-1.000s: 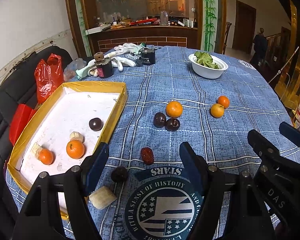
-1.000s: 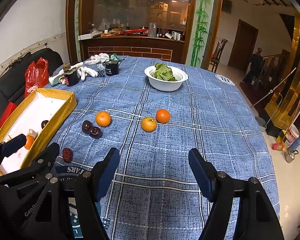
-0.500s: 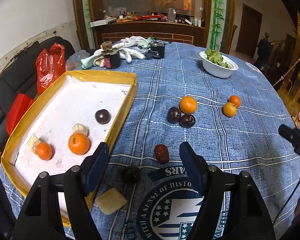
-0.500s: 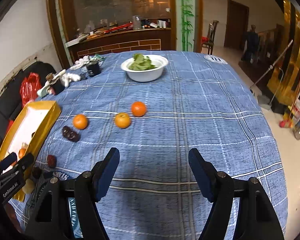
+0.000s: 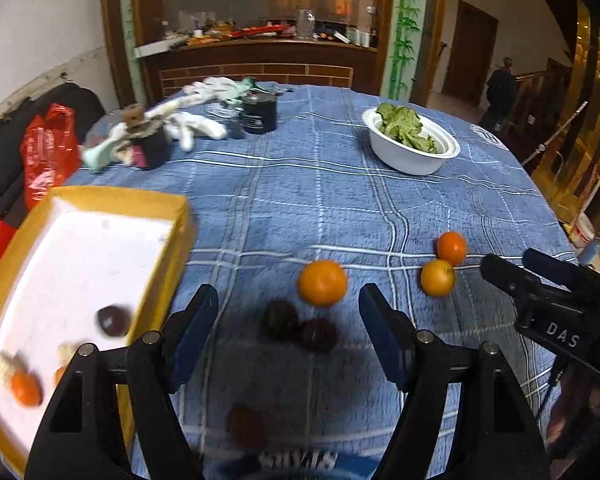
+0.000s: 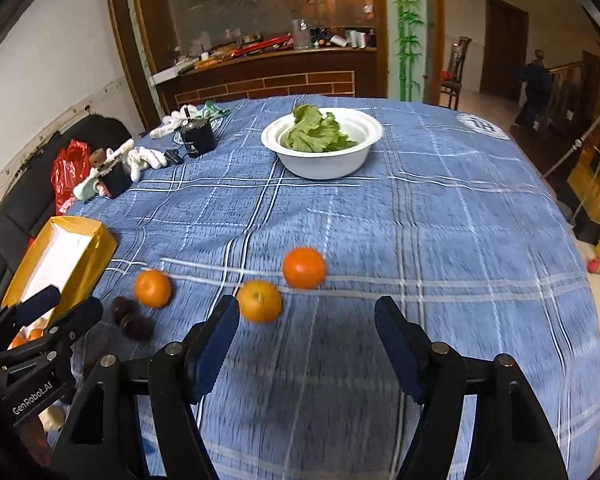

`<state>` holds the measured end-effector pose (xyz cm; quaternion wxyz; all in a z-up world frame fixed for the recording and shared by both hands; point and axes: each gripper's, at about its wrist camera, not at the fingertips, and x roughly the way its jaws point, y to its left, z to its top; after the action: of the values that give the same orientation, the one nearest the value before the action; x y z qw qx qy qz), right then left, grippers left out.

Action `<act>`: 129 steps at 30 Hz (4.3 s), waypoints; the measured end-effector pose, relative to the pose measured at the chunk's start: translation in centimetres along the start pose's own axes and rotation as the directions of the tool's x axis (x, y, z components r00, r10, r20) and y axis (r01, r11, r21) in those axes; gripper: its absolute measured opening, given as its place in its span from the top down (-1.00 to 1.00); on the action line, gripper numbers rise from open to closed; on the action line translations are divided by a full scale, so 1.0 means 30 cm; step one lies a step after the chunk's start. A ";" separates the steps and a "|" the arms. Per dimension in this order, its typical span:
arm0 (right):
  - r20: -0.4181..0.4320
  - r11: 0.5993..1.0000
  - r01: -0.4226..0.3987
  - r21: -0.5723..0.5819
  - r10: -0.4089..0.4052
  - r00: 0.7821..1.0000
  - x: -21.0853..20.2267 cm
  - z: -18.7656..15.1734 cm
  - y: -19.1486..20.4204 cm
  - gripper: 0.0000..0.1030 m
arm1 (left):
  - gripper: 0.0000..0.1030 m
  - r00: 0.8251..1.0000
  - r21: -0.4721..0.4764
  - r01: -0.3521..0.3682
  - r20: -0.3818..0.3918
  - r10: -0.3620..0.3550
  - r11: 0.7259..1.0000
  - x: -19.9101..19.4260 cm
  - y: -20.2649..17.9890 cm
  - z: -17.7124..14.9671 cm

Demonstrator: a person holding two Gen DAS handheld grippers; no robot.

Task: Organize fruits
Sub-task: 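Bring both open tools down toward the oranges, then grasp an orange with the left tool while the right tool grasps another orange, then lift and carry both held oranges over the white tray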

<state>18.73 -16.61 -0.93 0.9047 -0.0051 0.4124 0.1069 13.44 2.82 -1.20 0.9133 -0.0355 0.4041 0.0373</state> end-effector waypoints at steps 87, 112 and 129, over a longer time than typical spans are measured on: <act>0.030 0.996 -0.079 -0.035 0.080 0.996 -0.219 -0.175 0.099 0.34 | 0.39 0.999 0.094 -0.031 0.039 0.027 0.995 -0.204 -0.078 -0.168; 0.070 0.975 -0.138 -0.173 0.152 0.986 -0.319 -0.179 0.429 0.35 | 0.38 0.985 -0.059 -0.145 0.080 0.150 0.988 -0.354 0.222 -0.203; 0.065 0.940 -0.225 -0.255 0.249 0.966 -0.317 -0.176 0.662 0.35 | 0.38 0.966 -0.193 -0.235 0.066 0.252 0.953 -0.378 0.454 -0.246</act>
<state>4.81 0.48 4.27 0.8964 -0.0623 0.3496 0.2652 -0.90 15.22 1.78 0.9117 -0.0676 0.3590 0.1882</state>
